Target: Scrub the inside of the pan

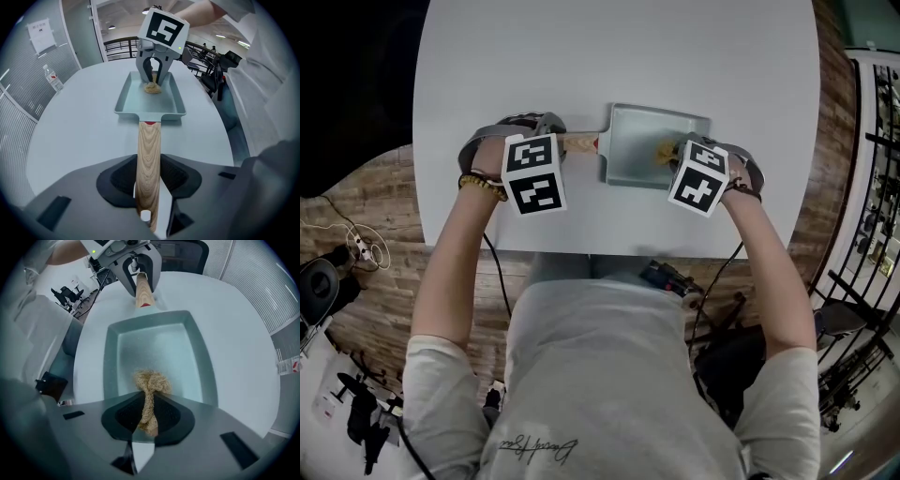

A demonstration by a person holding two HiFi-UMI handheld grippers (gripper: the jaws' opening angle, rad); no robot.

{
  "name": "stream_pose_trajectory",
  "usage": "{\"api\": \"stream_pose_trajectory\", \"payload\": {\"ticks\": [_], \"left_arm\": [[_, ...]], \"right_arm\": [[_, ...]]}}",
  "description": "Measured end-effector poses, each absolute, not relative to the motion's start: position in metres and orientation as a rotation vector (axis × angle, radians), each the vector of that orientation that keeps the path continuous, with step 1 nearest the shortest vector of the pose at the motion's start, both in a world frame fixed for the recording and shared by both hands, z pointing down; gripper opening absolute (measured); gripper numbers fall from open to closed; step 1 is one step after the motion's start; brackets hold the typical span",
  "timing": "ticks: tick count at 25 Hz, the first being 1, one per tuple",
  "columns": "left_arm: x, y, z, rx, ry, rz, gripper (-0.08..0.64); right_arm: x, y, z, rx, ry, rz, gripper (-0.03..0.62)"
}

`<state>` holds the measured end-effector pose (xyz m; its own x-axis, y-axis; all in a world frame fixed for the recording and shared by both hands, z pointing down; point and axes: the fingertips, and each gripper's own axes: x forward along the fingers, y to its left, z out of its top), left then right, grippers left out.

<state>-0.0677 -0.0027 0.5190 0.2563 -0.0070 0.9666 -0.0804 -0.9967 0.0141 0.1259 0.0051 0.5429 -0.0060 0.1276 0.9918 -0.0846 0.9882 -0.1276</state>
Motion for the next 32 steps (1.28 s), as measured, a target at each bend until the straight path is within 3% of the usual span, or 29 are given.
{"api": "stream_pose_trajectory", "payload": {"ticks": [18,32], "left_arm": [[-0.068,-0.002,0.521,2.436,-0.001,1.915,0.147],[-0.063,0.011,0.519,2.434,0.061,1.948,0.149]], "right_arm": [[0.13,0.039,0.54,-0.177,-1.578,0.358,0.067],[0.136,-0.042,0.54,-0.032,-1.599,0.217,0.069]]}}
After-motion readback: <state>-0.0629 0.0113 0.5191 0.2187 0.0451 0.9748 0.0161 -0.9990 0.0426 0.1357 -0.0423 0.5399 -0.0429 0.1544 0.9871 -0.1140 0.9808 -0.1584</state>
